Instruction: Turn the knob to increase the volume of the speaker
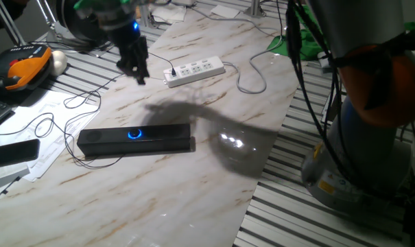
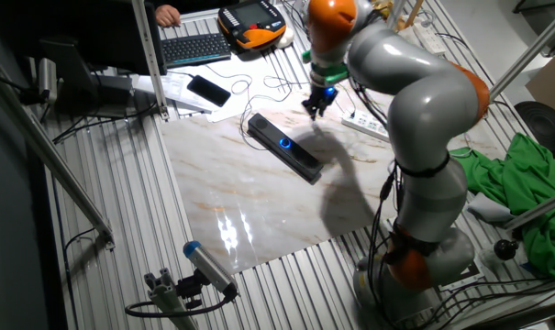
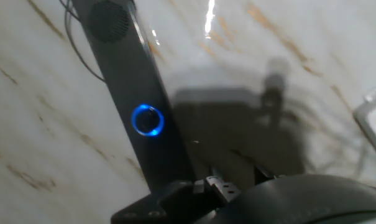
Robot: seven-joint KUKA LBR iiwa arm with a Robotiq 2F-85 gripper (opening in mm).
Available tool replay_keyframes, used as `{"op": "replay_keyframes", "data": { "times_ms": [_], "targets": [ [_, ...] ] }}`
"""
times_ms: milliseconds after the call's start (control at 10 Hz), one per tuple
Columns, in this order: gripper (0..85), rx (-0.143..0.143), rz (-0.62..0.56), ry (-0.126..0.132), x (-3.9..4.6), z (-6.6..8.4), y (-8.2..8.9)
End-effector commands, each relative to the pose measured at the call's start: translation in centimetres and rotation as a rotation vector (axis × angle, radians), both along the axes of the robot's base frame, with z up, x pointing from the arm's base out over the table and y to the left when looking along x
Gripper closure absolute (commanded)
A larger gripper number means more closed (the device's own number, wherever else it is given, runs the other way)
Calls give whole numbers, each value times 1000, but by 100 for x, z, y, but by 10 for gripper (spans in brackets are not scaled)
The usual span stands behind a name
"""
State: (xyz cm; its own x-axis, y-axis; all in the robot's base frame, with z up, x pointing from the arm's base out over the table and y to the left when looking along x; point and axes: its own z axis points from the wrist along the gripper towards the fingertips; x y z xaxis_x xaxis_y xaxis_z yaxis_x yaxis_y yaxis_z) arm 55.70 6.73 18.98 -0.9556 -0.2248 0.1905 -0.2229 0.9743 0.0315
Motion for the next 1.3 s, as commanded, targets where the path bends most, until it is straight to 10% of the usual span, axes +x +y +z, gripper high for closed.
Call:
{"op": "replay_keyframes", "data": {
  "times_ms": [0, 100, 700, 1200],
  "targets": [
    [510, 2, 3, -6, 0, -94, 145],
    [340, 4, 14, -21, -3, -186, 246],
    [340, 5, 125, -91, -39, -483, 494],
    [340, 57, 214, -88, -41, -765, 621]
  ]
}}
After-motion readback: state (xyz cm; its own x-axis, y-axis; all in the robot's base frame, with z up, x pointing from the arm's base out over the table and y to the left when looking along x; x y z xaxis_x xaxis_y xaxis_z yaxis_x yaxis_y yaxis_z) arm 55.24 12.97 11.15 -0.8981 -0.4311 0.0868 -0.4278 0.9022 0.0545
